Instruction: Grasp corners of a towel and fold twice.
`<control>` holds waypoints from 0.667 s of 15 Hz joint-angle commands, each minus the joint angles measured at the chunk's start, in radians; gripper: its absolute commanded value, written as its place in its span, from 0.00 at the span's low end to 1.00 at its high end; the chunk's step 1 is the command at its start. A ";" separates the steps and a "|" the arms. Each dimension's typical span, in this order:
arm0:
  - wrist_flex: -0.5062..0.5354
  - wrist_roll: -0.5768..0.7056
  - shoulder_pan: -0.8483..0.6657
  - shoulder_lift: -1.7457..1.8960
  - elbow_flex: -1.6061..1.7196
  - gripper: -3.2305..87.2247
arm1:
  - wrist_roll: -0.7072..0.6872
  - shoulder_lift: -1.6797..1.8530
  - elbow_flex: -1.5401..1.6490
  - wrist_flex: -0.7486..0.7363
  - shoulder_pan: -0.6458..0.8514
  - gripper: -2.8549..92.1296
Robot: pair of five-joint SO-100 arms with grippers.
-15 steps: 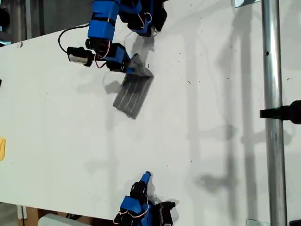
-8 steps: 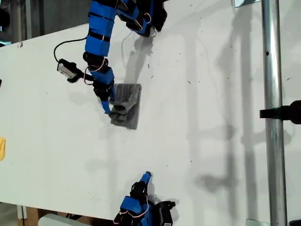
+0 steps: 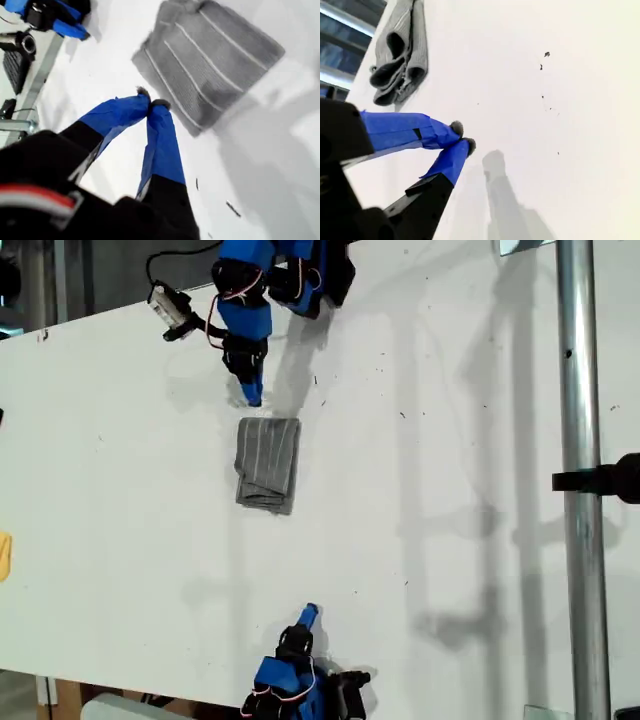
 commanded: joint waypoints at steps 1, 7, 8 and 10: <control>0.002 0.261 -0.009 0.008 0.006 0.03 | 0.048 0.373 0.104 0.288 -0.020 0.03; 0.003 0.249 -0.012 0.008 0.006 0.03 | 0.173 0.360 0.163 0.537 -0.121 0.08; 0.003 0.249 -0.012 0.008 0.006 0.03 | 0.178 0.360 0.167 0.537 -0.126 0.08; 0.003 0.249 -0.012 0.008 0.006 0.03 | 0.178 0.360 0.166 0.537 -0.126 0.08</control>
